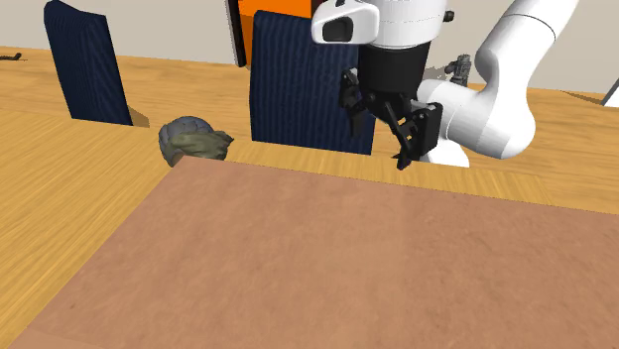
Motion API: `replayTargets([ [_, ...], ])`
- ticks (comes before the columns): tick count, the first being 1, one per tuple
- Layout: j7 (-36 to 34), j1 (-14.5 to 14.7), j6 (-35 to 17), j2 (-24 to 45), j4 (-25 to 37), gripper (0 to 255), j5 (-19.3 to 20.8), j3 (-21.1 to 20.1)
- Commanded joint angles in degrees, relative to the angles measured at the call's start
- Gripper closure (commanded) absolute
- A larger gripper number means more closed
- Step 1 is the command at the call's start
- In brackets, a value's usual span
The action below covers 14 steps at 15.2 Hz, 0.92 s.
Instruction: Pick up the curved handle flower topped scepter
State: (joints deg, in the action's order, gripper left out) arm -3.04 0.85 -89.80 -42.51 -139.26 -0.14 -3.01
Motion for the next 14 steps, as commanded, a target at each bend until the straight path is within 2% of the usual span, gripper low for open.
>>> replayTargets([
  [1, 0.00, 0.00, 0.00, 0.00, 0.00, 0, 0.00, 0.00],
  [7, 11.82, 0.54, -6.52, 10.14, 6.38, 0, 6.14, 3.52],
  [14, 24.41, 1.63, -12.81, 22.47, 16.53, 0, 10.58, 6.19],
])
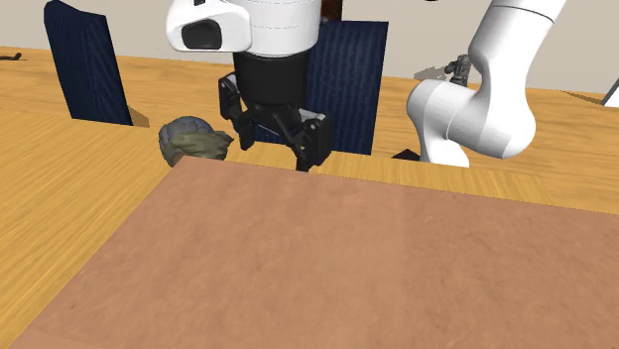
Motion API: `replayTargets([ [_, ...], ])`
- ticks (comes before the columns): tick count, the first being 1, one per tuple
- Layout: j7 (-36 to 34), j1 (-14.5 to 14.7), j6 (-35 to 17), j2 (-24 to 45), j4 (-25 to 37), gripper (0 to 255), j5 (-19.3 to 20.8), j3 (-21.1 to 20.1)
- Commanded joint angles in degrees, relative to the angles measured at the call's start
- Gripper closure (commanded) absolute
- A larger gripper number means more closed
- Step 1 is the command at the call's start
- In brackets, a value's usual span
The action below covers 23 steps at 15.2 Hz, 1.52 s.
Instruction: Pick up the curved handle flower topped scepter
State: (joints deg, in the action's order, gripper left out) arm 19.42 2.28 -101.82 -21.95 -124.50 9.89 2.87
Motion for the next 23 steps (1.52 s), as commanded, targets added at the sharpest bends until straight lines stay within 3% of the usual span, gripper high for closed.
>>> replayTargets([
  [1, 3.68, 0.36, -1.54, 3.68, 3.44, 0, 0.97, 0.56],
  [11, 19.43, 1.79, -6.40, 20.43, 21.71, 0, 3.07, 1.31],
  [20, 18.27, 1.66, -12.04, 20.69, 16.24, 0, 3.53, 1.42],
  [21, 18.27, 1.66, -12.05, 20.67, 16.20, 255, 3.53, 1.42],
  [23, 18.26, 1.67, -12.04, 20.66, 16.20, 255, 3.53, 1.41],
])
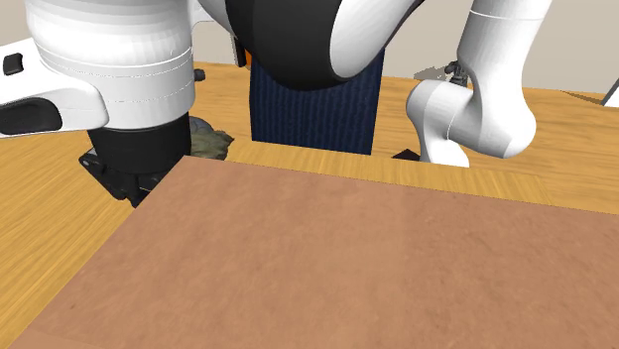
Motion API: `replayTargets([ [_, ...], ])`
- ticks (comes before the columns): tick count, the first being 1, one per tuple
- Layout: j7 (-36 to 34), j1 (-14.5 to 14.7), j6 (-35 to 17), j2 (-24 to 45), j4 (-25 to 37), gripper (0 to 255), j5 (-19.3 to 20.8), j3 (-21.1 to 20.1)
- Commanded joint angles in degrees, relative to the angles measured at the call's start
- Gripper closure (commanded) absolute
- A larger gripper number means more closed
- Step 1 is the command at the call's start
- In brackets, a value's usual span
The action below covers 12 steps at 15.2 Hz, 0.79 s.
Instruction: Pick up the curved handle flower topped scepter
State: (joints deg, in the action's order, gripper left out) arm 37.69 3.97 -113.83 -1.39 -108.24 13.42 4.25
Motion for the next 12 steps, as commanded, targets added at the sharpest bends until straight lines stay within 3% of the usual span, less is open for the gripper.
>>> replayTargets([
  [1, -0.01, -0.02, -0.06, 0.06, -0.13, 255, 0.02, 0.03],
  [7, 0.01, -0.03, -0.03, 0.13, -0.02, 255, 0.01, 0.04],
  [12, 0.77, 0.05, 3.68, -0.13, 3.49, 255, -0.30, -0.04],
])
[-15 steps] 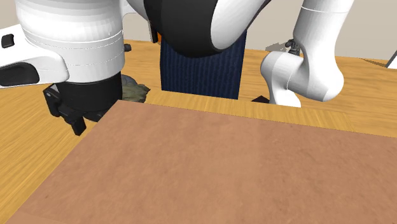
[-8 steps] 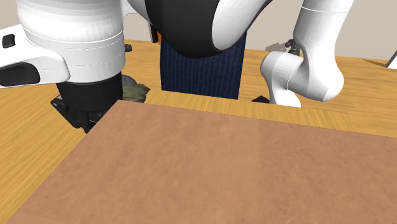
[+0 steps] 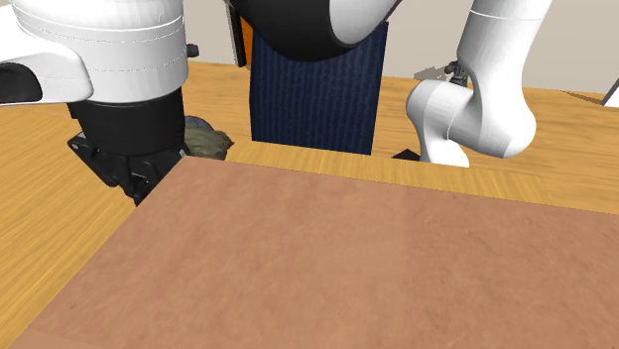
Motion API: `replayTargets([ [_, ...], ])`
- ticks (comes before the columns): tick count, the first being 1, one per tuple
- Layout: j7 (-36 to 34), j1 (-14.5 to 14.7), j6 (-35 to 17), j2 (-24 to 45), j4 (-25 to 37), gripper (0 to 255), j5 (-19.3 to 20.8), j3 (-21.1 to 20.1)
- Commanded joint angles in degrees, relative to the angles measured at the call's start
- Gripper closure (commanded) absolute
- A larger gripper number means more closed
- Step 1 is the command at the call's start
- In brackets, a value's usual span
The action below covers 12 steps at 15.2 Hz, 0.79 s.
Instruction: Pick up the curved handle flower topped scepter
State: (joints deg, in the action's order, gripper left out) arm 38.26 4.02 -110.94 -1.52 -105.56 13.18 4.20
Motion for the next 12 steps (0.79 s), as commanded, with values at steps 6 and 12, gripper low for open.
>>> replayTargets([
  [6, 1.12, 0.09, 5.30, 0.12, 5.52, 255, -0.40, -0.09],
  [12, 1.76, 0.13, 8.49, 0.47, 9.12, 255, -0.59, -0.14],
])
